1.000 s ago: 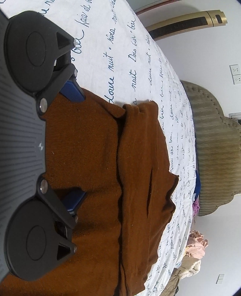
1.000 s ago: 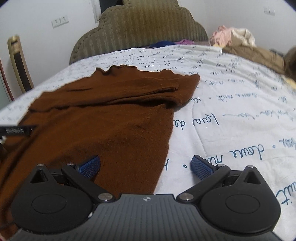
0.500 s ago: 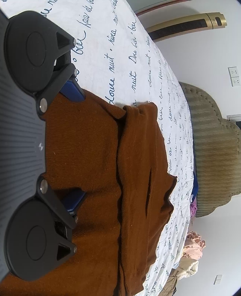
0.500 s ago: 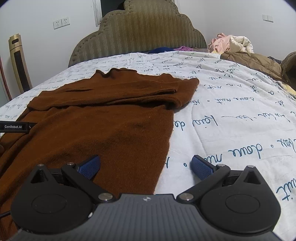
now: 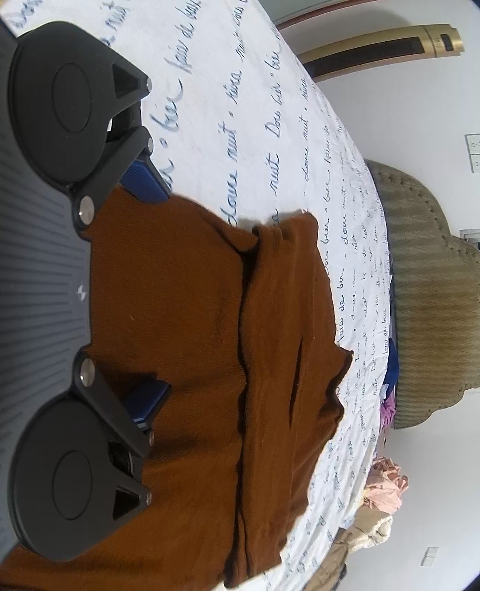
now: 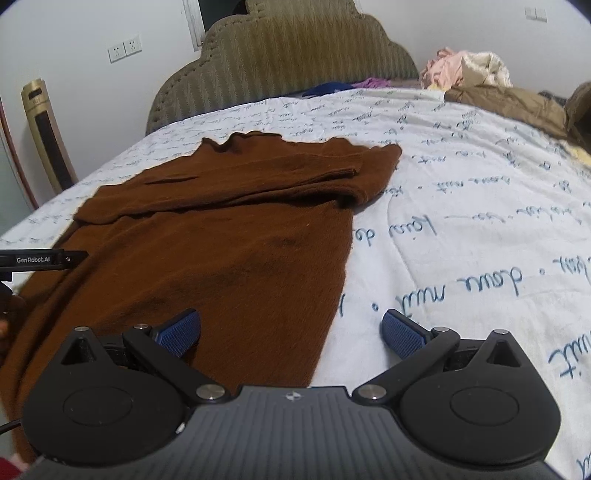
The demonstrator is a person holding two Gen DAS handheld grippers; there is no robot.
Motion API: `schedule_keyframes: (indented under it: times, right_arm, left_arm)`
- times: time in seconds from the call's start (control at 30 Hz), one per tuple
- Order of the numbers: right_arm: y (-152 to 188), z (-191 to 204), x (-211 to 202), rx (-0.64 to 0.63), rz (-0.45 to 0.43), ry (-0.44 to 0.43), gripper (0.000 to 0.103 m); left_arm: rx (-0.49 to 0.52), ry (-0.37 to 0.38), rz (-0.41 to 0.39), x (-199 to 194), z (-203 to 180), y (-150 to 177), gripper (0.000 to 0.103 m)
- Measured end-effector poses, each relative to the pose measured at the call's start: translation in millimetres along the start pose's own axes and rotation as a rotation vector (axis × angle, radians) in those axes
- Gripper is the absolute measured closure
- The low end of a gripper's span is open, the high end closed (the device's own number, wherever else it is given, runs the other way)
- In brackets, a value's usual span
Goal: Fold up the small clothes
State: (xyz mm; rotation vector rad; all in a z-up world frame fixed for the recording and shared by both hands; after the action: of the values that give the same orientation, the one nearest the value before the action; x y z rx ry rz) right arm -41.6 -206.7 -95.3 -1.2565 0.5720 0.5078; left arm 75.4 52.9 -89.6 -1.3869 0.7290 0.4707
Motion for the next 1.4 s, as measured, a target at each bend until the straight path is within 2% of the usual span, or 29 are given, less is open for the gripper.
schedule_keyframes:
  times: [0.13, 0.27, 0.4, 0.5, 0.63, 0.73, 0.77, 0.8, 0.83, 0.87, 0.9, 0.97, 1.2, 1.3, 1.4]
  right_arm:
    - [5, 2, -12, 0.021, 0.028, -0.076, 0.000]
    - [12, 2, -25, 0.043, 0.039, -0.166, 0.001]
    - [19, 11, -29, 0.025, 0.061, -0.211, 0.004]
    - [21, 29, -28, 0.015, 0.075, -0.272, 0.007]
    - [22, 66, -27, 0.017, 0.108, -0.423, 0.013]
    - [27, 90, -26, 0.003, 0.138, -0.492, 0.022]
    - [29, 94, -24, -0.011, 0.142, -0.483, 0.031]
    - [29, 94, -24, -0.031, 0.140, -0.454, 0.038]
    - [29, 92, -23, -0.044, 0.138, -0.417, 0.057]
    - [27, 87, -22, -0.034, 0.136, -0.388, 0.078]
    - [25, 81, -22, -0.008, 0.136, -0.380, 0.084]
    - [19, 72, -24, 0.040, 0.127, -0.397, 0.086]
    - [-26, 75, -44, 0.021, 0.021, -0.436, 0.087]
    - [-54, 67, -35, 0.029, -0.030, -0.401, 0.087]
    - [-68, 48, -7, 0.021, -0.035, -0.279, 0.086]
  left_arm:
    - [-0.042, 0.031, 0.004, -19, 29, 8, 0.000]
    - [-0.118, 0.072, 0.053, -27, 63, 23, 0.000]
    - [-0.203, 0.191, 0.101, -27, 73, 39, 0.000]
    - [-0.146, 0.220, 0.100, -29, 55, 40, 0.000]
    - [-0.078, 0.389, 0.116, -37, 9, 46, 0.000]
    - [-0.013, 0.460, 0.125, -44, -18, 53, 0.001]
    - [0.007, 0.470, 0.127, -46, -24, 55, 0.009]
    - [0.021, 0.465, 0.130, -47, -26, 56, 0.034]
    - [0.036, 0.441, 0.134, -48, -26, 55, 0.051]
    - [0.039, 0.414, 0.142, -47, -24, 53, 0.076]
    - [0.018, 0.431, 0.161, -46, -22, 51, 0.087]
    - [-0.029, 0.482, 0.178, -47, -21, 42, 0.088]
    - [0.004, 0.491, 0.040, -67, -29, -13, 0.089]
    - [0.012, 0.431, -0.008, -54, -31, -34, 0.089]
    - [0.017, 0.331, 0.001, -27, -27, -43, 0.088]
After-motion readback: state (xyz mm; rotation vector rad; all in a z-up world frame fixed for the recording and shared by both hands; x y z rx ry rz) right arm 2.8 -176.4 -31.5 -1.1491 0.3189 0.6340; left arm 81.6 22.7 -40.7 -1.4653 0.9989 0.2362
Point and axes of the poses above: each gripper's, at about its wrist camera, not at the fingertips, and x roughly the way its jaws point, z to its left, y to its underside, the point moved 10 cm from there along x, roughly the way its jaws point, and after that the axes turned 4 degrees about z, right-handed, at the moved point
